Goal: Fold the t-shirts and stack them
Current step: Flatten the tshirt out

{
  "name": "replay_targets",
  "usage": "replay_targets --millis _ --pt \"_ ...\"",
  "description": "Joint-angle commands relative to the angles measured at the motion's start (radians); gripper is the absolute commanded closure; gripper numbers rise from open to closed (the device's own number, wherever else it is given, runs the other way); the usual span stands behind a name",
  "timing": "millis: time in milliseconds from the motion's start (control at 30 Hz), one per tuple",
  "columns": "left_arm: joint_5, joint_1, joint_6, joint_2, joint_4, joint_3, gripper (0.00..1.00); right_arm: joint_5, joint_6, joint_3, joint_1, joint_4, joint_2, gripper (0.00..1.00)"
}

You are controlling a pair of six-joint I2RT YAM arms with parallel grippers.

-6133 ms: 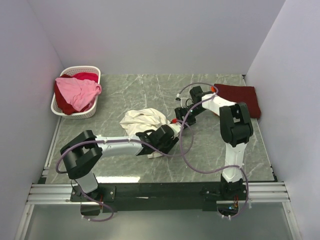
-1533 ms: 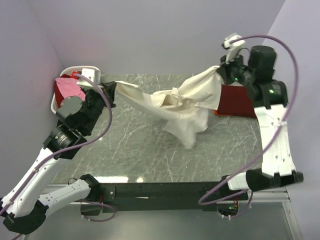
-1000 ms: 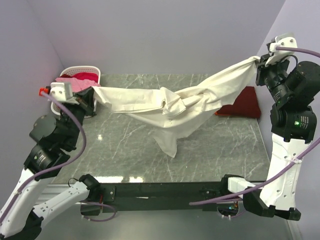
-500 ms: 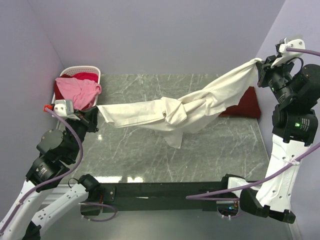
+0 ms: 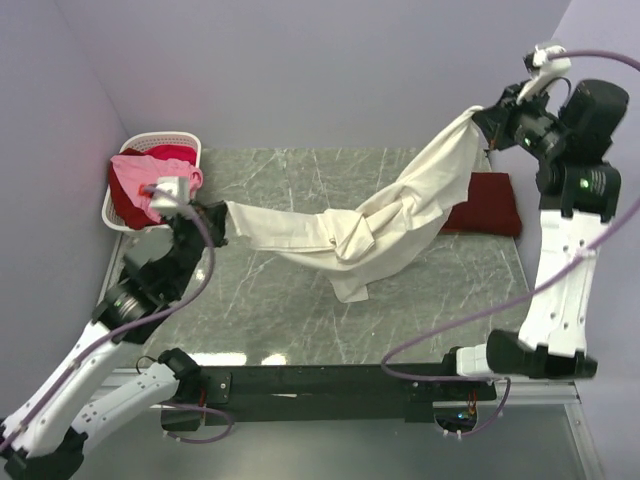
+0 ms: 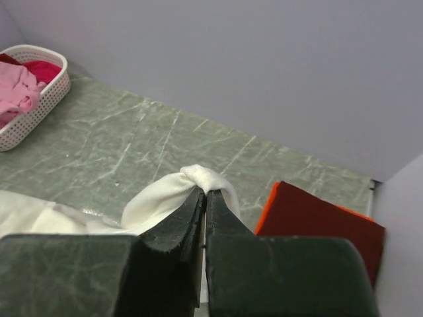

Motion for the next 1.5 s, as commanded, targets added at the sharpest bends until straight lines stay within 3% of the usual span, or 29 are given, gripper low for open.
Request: replay_targets --millis 0,233,367,500,667,700,833,933,967,1100,1133,1200,1233,1267,1333,1367,1467 --pt "-0.029 0.016 0.054 0.097 0.139 0.095 0.99 -0.026 0.054 0.123 0.027 -0.017 0.086 1.0" --pt "0.07 0.114 0.032 0.209 0.171 0.151 0.99 0.002 0.075 0.114 0.042 0.056 0.12 1.0" --pt "0.191 0.249 -0.004 0.267 0.226 0.175 0.99 0.017 0.091 0.178 0.056 0.073 0.168 1.0" --pt "0.413 0.41 -0.079 0.387 0.256 0.31 1.0 0.008 0.143 0.417 0.059 0.063 0.316 1.0" --pt "0.624 0.557 -0.125 0.461 0.317 0.453 1.0 -0.021 0.147 0.346 0.047 0.155 0.252 1.0" --pt "0.655 0.565 -0.119 0.452 0.325 0.447 1.0 -0.06 0.141 0.312 0.041 0.158 0.207 1.0" --pt "0.838 0.571 -0.076 0.284 0.349 0.253 0.99 -0.15 0.02 -0.074 -0.002 0.176 0.009 1.0" --pt "0.981 0.571 -0.059 0.13 0.267 0.081 0.99 -0.168 -0.255 -0.337 -0.03 0.034 -0.175 1.0" --pt "1.012 0.571 -0.08 0.087 0.189 0.036 0.99 -0.15 -0.417 -0.402 -0.034 -0.014 -0.221 1.0" --pt "1.219 0.561 -0.178 -0.09 0.03 -0.151 0.99 0.011 -0.743 -0.694 -0.046 -0.239 -0.437 1.0" --pt "1.248 0.51 -0.204 -0.104 0.021 -0.214 0.99 0.036 -0.792 -0.794 -0.046 -0.32 -0.465 1.0" --pt "1.367 0.479 -0.306 -0.131 0.041 -0.289 0.87 0.112 -0.894 -0.878 -0.046 -0.388 -0.525 1.0" --pt "1.38 0.459 -0.321 -0.162 0.023 -0.329 0.51 0.14 -0.906 -0.941 -0.046 -0.413 -0.538 0.95" --pt "1.376 0.452 -0.267 -0.173 -0.035 -0.322 0.34 0.18 -0.906 -0.964 -0.046 -0.412 -0.556 0.71" --pt "1.281 0.439 -0.182 -0.194 -0.207 -0.256 0.15 0.203 -0.891 -1.004 -0.048 -0.392 -0.561 0.51" --pt "1.253 0.439 -0.133 -0.197 -0.233 -0.234 0.13 0.208 -0.881 -1.012 -0.048 -0.376 -0.558 0.38" --pt "1.158 0.439 -0.113 -0.177 -0.24 -0.19 0.11 0.176 -0.854 -1.0 -0.048 -0.347 -0.5 0.3"
